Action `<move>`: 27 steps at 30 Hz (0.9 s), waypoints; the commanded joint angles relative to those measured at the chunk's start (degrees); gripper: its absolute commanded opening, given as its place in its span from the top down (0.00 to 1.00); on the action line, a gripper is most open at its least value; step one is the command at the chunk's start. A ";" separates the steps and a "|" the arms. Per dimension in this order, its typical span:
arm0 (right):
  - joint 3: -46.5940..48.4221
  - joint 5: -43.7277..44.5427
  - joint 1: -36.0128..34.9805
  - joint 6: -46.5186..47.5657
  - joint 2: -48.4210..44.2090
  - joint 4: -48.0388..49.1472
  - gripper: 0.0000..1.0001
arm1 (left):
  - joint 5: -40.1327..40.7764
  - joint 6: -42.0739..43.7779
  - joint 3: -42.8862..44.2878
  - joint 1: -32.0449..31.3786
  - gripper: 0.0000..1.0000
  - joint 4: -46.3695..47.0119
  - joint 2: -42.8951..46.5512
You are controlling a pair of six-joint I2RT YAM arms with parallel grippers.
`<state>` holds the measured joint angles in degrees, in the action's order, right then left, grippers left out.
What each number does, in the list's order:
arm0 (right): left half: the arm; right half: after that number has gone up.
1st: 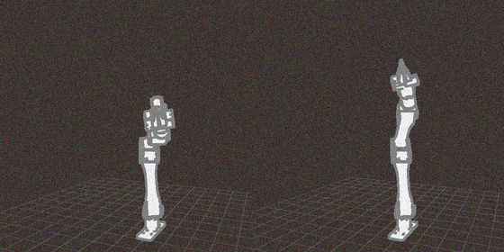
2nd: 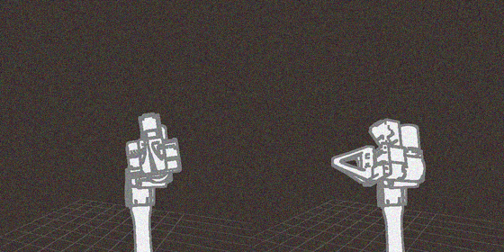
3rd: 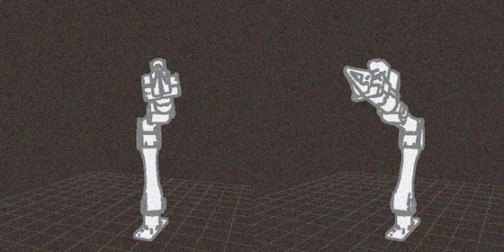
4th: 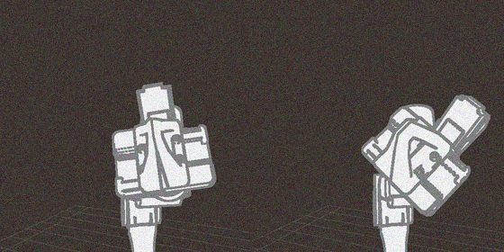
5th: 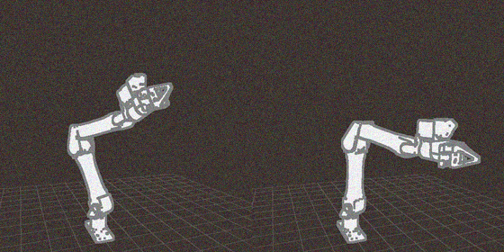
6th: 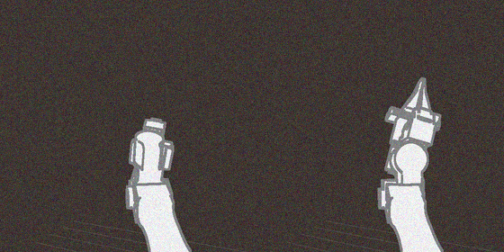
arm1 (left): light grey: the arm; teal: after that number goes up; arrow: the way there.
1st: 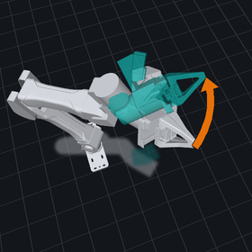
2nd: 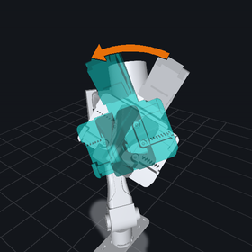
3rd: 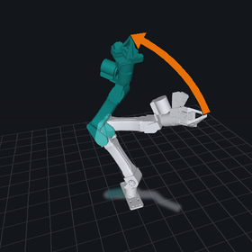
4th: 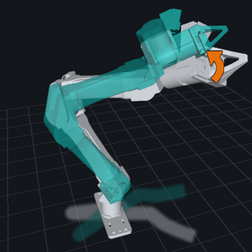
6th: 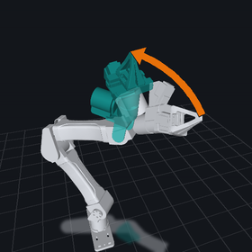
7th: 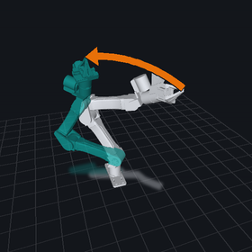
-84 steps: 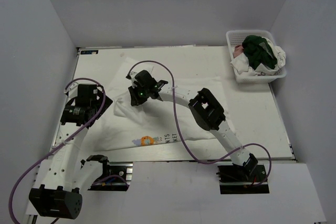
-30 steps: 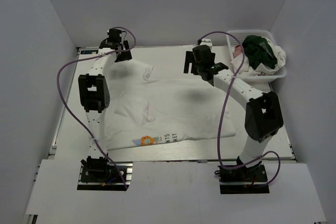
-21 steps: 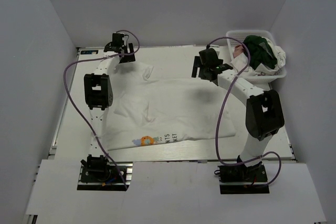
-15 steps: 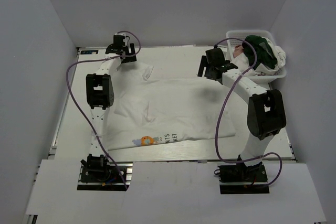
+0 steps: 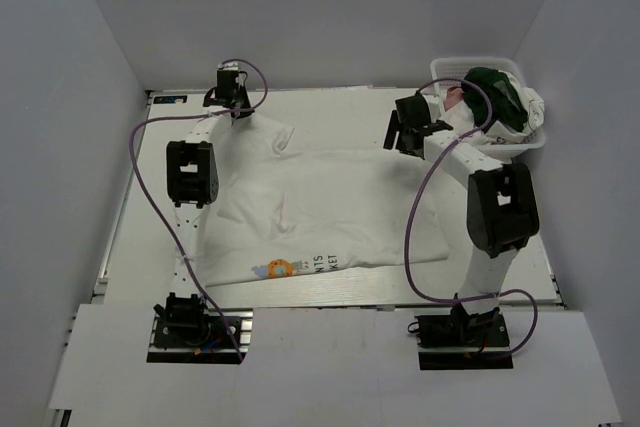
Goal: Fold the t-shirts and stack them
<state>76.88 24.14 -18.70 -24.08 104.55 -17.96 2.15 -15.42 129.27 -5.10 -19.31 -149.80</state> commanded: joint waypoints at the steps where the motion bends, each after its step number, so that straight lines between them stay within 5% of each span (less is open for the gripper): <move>1: 4.84 5.64 1.20 -2.46 5.56 0.82 0.09 | -1.02 -1.71 -2.53 -0.35 0.85 1.81 0.99; 3: 9.66 6.71 1.56 -4.13 8.80 0.29 0.09 | -0.40 -1.72 -3.93 -0.35 1.00 2.60 1.61; 11: 24.27 4.44 3.58 -11.87 22.62 -5.42 0.09 | -0.22 -2.86 -7.46 -0.35 1.00 6.30 5.48; 24: 18.31 1.80 6.31 -9.59 21.05 -4.72 0.09 | -3.47 -2.86 -14.22 -0.35 1.00 11.05 11.90; 27: 17.43 0.73 6.31 -8.27 21.22 -3.41 0.19 | -4.53 -3.38 -15.45 -0.35 1.00 12.54 13.30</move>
<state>96.18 26.52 -13.08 -32.82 127.68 -21.93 -0.36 -18.13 114.54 -5.10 -9.04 -142.76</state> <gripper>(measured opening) 0.843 0.028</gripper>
